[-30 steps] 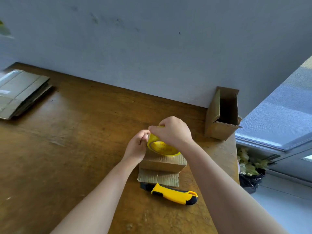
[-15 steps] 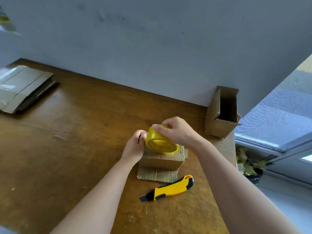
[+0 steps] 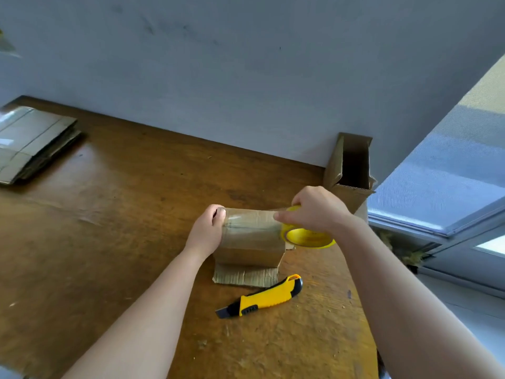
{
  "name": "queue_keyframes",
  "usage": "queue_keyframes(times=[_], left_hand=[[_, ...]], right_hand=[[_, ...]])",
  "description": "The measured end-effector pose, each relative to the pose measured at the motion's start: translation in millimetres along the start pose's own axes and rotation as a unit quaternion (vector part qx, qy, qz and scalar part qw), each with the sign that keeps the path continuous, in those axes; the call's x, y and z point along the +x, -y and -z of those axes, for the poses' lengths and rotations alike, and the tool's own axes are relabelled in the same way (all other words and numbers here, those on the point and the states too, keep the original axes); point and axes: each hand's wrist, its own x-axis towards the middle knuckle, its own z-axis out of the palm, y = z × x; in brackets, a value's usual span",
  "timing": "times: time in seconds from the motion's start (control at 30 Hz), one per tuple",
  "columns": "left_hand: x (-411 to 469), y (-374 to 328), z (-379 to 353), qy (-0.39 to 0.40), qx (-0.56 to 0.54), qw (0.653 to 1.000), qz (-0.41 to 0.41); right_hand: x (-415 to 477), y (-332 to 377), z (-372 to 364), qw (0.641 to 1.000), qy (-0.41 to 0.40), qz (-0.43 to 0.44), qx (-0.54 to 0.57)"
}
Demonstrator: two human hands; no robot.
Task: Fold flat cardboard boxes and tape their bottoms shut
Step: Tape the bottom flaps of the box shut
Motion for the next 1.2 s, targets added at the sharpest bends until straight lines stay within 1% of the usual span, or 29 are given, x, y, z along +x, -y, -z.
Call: queue_keyframes(times=[0.13, 0.27, 0.37, 0.5, 0.6, 0.77, 0.87, 0.97, 1.03, 1.13, 1.2], left_hand=[[0.5, -0.3, -0.5, -0.001, 0.005, 1.0, 0.009], [1.4, 1.1, 0.4, -0.002, 0.014, 1.0, 0.002], [2.0, 3.0, 0.9, -0.001, 0.016, 1.0, 0.0], [2.4, 5.6, 2.0, 0.001, 0.005, 1.0, -0.003], [2.1, 5.6, 2.4, 0.003, 0.005, 1.0, -0.007], [1.9, 5.5, 3.8, 0.006, 0.024, 1.0, -0.009], [1.7, 4.6, 4.8, 0.008, 0.023, 1.0, -0.009], [0.4, 3.6, 4.4, 0.008, 0.02, 1.0, -0.003], [-0.4, 3.0, 4.8, 0.022, 0.01, 1.0, 0.01], [0.9, -5.6, 6.6, 0.069, 0.005, 0.997, 0.039], [2.4, -13.9, 7.1, 0.085, 0.024, 0.994, 0.056]], right_hand=[[-2.5, -2.8, -12.4, 0.999, -0.029, -0.042, 0.014], [0.3, -7.9, -16.6, 0.998, -0.028, -0.059, 0.013], [2.5, -10.4, -19.2, 0.998, -0.015, -0.057, 0.02], [1.1, -17.9, -28.4, 0.998, 0.014, -0.065, 0.003], [-2.5, -22.3, -42.1, 0.997, -0.007, -0.075, 0.003], [0.1, -25.9, -49.7, 0.997, -0.046, -0.058, -0.001], [1.4, -30.6, -58.6, 0.998, -0.033, -0.06, 0.008], [1.3, -34.0, -66.8, 0.996, -0.016, -0.082, 0.039], [0.9, -35.9, -69.2, 0.995, -0.008, -0.087, 0.054], [0.4, -36.6, -71.0, 0.994, 0.005, -0.088, 0.064], [2.0, -35.5, -70.8, 0.994, 0.007, -0.094, 0.056]])
